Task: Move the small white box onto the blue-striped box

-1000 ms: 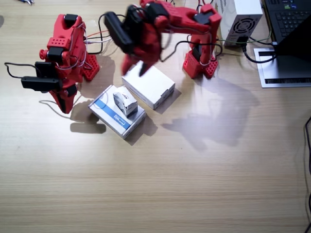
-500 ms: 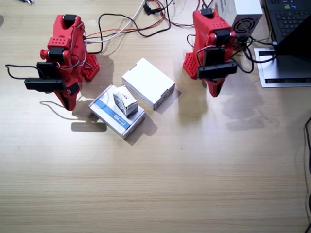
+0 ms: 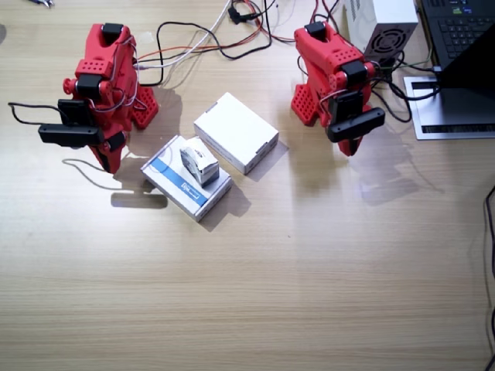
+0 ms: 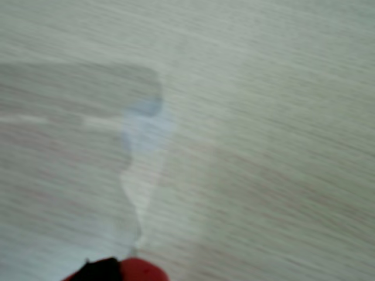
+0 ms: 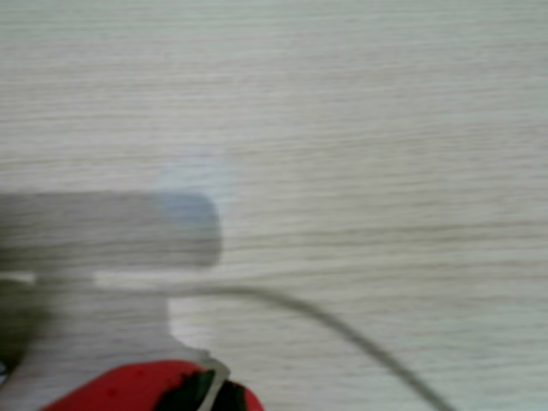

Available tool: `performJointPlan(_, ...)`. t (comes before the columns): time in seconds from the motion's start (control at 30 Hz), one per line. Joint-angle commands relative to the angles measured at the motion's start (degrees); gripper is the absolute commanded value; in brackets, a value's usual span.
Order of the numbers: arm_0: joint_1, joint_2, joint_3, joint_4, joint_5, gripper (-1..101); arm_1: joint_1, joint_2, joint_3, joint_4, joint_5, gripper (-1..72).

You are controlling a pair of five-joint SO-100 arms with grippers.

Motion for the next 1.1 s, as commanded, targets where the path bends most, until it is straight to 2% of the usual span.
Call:
performJointPlan(0.0, 6.50, 1.58, -0.09, -0.35, 1.85, 0, 3.69, 1.41, -0.62, 2.11, 0.44, 0.2)
performJointPlan(0.13, 15.38, 1.67, -0.09, -0.35, 0.97, 0, 4.75, 1.32, -0.62, 2.11, 0.35, 0.2)
performJointPlan(0.23, 13.18, 1.67, -0.09, -0.35, 4.66, 0, 4.22, 1.32, -0.62, 2.11, 0.53, 0.2)
performJointPlan(0.47, 13.45, 1.67, -0.09, -0.26, 4.04, 0, 4.22, 1.49, -0.62, 2.11, -1.32, 0.5)
performJointPlan(1.07, 13.18, 1.67, -0.09, -0.26, 4.39, 0, 4.22, 1.49, -0.62, 2.11, -0.97, 0.5)
